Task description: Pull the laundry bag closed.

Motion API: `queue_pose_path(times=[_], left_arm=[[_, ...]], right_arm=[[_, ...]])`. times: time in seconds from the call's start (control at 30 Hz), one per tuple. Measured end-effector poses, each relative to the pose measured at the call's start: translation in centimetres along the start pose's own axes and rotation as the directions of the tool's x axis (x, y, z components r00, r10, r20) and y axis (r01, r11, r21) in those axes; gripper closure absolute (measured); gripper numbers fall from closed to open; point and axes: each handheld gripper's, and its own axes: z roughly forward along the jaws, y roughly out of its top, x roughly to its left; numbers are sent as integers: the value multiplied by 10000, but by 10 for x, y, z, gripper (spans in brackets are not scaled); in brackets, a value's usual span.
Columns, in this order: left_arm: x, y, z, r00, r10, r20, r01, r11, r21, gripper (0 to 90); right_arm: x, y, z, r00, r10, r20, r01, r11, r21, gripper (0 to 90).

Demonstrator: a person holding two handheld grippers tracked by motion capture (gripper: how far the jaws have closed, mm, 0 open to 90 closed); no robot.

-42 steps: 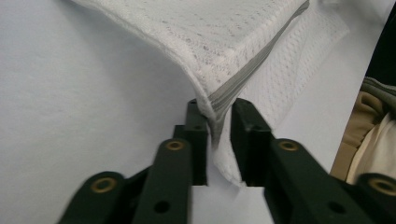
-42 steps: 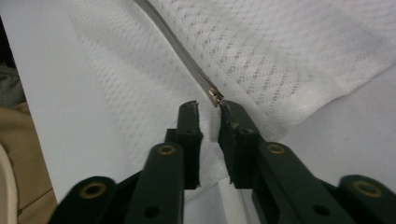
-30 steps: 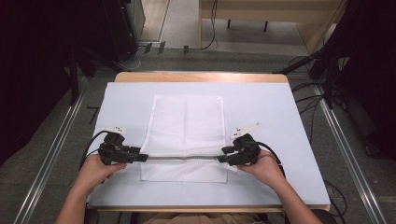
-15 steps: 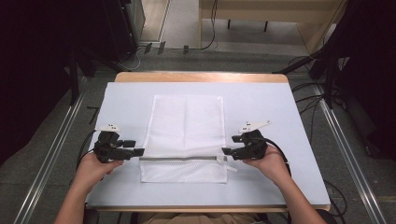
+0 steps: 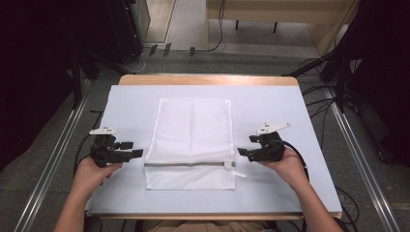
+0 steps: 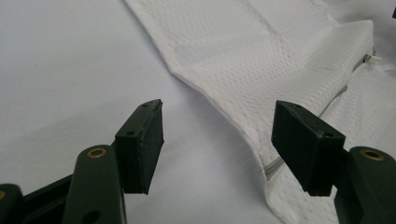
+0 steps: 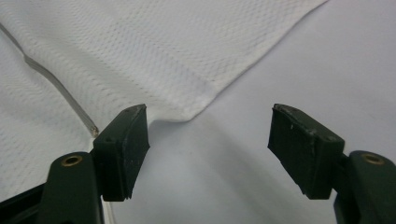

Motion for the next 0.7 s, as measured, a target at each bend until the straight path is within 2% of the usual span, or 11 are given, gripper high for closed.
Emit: queue_pose_path(times=[0.33, 0.43, 0.7], left_arm=[[7, -2, -2, 9990, -182, -412, 178, 9998, -98, 338], [9, -3, -2, 9985, -158, -532, 156, 9999, -46, 336], [15, -6, -3, 9963, -351, -782, 350, 9994, -34, 321]], right_arm=[[-18, -7, -9, 9980, 276, 572, -265, 9995, -187, 283], [-22, -8, -10, 9971, 233, 725, -218, 9995, -216, 280], [-26, -11, -8, 9964, 201, 827, -194, 9998, -93, 274]])
